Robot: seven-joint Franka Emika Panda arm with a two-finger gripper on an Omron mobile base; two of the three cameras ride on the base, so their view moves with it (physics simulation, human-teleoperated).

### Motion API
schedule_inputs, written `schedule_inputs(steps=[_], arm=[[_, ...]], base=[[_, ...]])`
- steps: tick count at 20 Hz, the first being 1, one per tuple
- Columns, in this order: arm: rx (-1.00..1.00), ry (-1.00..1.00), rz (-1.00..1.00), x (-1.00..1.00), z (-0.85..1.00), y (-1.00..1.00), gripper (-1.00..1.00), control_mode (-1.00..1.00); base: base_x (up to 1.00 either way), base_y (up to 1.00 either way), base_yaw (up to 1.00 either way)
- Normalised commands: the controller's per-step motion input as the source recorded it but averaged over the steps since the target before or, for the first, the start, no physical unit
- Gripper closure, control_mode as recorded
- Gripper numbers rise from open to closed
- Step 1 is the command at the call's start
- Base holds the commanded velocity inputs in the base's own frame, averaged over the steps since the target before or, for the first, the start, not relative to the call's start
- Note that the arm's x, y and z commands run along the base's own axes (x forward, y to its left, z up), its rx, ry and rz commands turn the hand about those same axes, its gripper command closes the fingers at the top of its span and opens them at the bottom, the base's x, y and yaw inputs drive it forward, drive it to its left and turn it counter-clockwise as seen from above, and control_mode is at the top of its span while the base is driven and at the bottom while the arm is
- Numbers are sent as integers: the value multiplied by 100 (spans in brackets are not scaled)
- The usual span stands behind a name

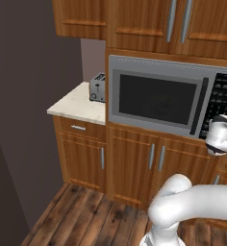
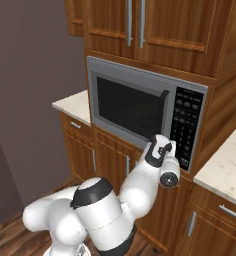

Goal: Place the bowl containing the eggplant and broccoli in the microwave. Close the microwave door and press the start button to microwave the meal.

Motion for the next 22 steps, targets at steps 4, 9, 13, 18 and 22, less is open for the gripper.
schedule_inputs(steps=[4,9,13,18,22], arm=[[0,0,-7,46,0,0,100,-100],[0,0,-7,45,-3,0,100,-100],[0,1,-8,34,-10,-5,100,-100],[0,12,-9,14,-6,-13,100,-100],[0,18,-9,1,-6,-33,100,-100]], base=[[0,0,0],[0,0,0],[0,0,0],[0,0,0],[0,0,0]])
